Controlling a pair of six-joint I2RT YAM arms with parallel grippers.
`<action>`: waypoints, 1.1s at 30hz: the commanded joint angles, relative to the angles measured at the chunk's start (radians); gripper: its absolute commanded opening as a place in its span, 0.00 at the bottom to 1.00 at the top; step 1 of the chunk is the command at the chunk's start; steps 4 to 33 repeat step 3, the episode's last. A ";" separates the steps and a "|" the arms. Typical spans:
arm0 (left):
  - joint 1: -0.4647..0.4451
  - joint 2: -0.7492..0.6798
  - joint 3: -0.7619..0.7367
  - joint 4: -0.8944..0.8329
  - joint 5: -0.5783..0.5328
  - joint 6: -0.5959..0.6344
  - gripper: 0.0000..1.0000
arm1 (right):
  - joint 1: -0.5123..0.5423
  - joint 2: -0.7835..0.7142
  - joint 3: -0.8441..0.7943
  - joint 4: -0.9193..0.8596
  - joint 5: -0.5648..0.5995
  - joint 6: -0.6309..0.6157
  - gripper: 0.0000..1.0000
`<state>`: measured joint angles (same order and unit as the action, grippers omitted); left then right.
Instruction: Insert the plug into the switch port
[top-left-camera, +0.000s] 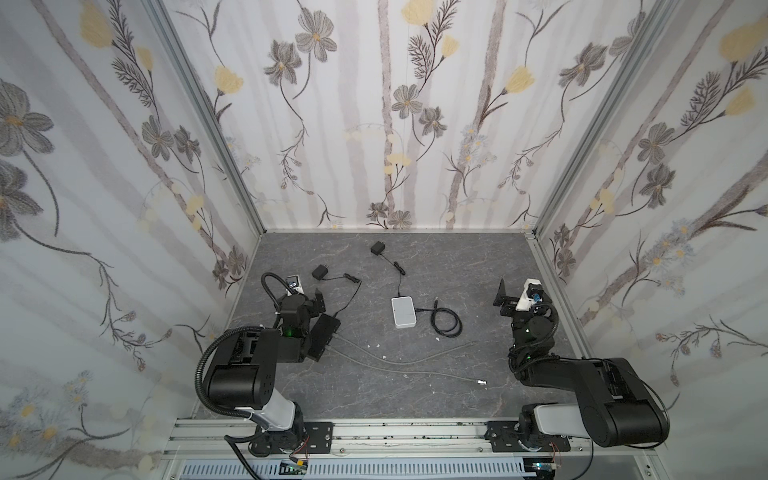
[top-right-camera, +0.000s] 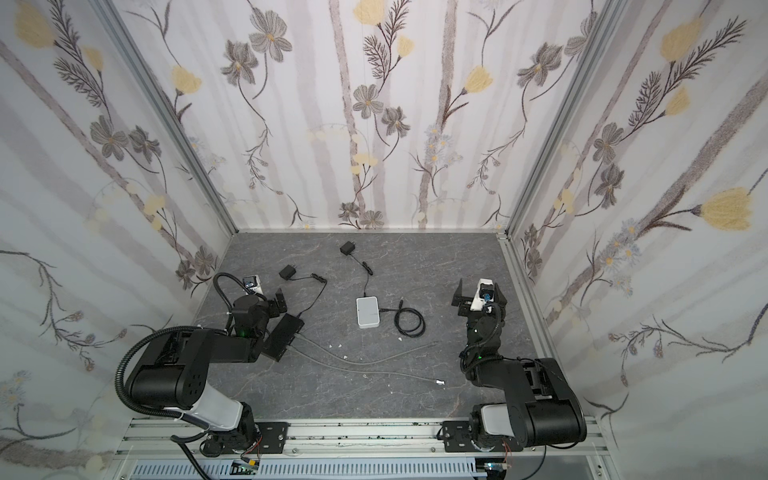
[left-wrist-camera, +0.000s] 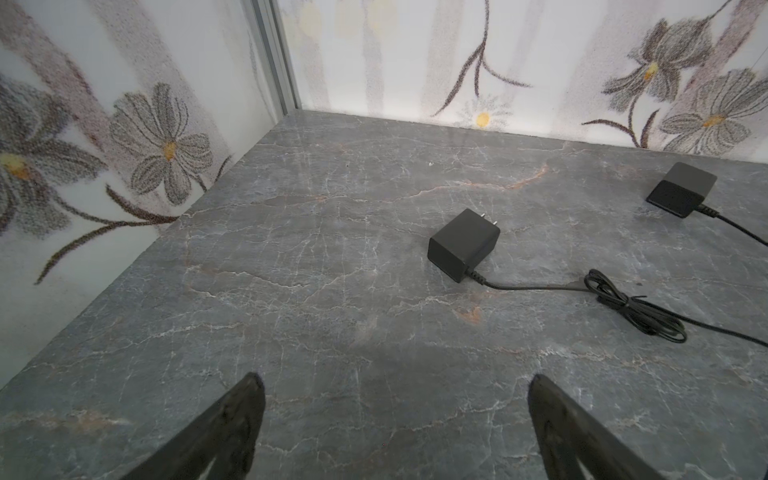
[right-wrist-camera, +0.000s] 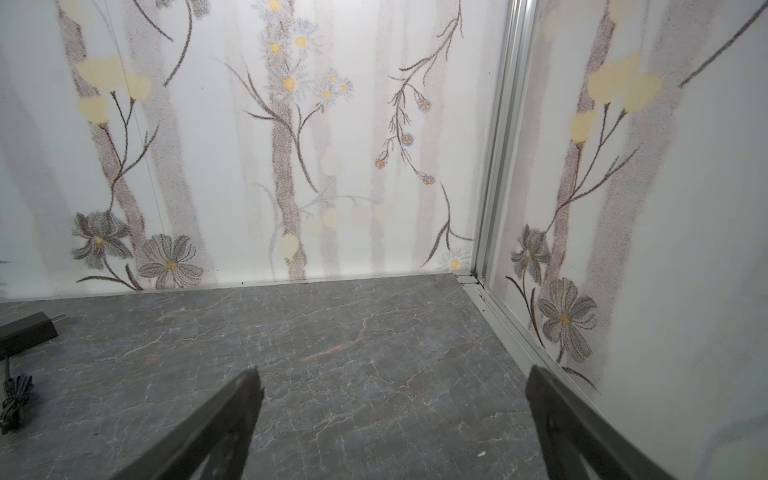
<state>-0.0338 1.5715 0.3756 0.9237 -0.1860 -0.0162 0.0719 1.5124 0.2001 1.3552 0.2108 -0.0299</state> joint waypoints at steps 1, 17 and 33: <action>0.000 -0.001 0.006 0.002 0.005 -0.010 1.00 | -0.017 -0.006 0.003 -0.057 -0.081 0.029 1.00; 0.000 -0.003 0.007 -0.001 0.005 -0.010 1.00 | -0.013 -0.005 -0.014 -0.015 -0.083 0.020 1.00; 0.000 -0.003 0.007 -0.001 0.005 -0.010 1.00 | -0.013 -0.005 -0.014 -0.015 -0.083 0.020 1.00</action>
